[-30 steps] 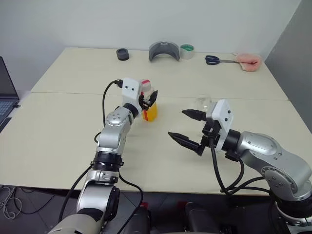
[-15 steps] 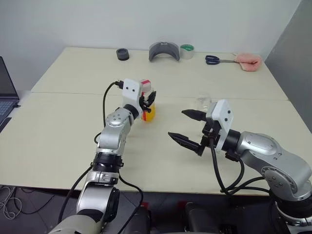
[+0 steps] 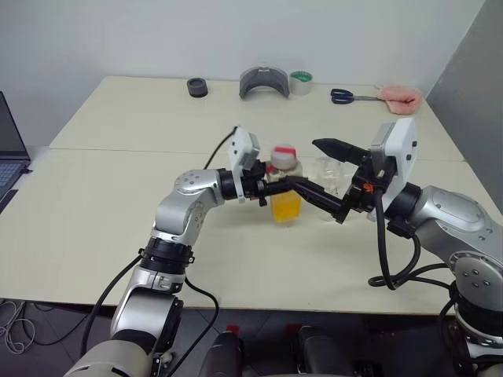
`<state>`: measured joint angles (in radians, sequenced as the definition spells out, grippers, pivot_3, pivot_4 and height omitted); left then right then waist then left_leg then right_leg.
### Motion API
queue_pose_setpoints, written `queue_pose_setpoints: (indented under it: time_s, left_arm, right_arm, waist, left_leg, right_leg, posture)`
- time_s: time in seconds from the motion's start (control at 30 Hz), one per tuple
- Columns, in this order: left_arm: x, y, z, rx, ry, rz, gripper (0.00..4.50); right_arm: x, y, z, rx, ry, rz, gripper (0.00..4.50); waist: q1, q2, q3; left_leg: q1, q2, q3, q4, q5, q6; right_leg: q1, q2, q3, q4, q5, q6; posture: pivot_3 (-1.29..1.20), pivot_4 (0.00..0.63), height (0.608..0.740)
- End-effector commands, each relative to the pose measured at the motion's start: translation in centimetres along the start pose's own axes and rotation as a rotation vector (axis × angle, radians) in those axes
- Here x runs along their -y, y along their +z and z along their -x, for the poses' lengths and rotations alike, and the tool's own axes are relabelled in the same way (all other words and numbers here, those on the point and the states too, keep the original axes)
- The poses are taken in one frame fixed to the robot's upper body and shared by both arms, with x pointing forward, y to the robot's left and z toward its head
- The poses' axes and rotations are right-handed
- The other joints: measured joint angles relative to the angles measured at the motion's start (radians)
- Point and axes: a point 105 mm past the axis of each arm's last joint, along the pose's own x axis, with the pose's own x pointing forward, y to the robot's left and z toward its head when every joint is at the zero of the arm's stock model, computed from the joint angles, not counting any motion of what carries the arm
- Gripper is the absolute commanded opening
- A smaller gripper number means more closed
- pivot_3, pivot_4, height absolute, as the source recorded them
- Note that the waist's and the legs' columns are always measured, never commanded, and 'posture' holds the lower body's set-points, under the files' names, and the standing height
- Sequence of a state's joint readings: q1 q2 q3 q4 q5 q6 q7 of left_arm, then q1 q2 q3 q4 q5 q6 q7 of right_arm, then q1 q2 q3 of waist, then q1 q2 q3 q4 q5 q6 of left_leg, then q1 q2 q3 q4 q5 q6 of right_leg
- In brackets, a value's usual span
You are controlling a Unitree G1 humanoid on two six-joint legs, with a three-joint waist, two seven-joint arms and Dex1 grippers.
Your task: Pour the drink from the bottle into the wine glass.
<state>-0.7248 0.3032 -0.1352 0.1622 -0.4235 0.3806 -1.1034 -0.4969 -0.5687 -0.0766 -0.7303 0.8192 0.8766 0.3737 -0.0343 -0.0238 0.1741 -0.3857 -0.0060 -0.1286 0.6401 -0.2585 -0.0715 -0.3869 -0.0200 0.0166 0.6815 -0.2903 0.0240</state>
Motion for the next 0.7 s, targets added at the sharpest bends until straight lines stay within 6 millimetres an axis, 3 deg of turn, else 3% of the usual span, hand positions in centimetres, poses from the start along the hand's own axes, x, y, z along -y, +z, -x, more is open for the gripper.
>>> queue_pose_setpoints:
  time_s: [0.03,0.7]
  left_arm:
    - [0.9,2.3,-1.0,0.039,-0.106,-0.085,1.92]
    - [0.7,0.6,-1.4,0.005,-0.153,-0.169,1.92]
  right_arm:
    - [-0.2,0.7,-0.3,0.013,-0.022,0.006,4.5]
    - [0.2,-1.2,-1.9,-0.043,-0.055,0.006,4.5]
  waist:
    - [0.001,0.0,0.0]
    - [0.001,0.0,0.0]
  left_leg:
    - [0.0,0.0,0.0,0.0,0.0,0.0]
    - [-0.001,0.0,0.0,0.0,0.0,0.0]
  right_leg:
    - [0.0,0.0,0.0,0.0,0.0,0.0]
    - [-0.001,0.0,0.0,0.0,0.0,0.0]
  posture:
    - [0.0,0.15,0.74]
    - [0.0,0.15,0.74]
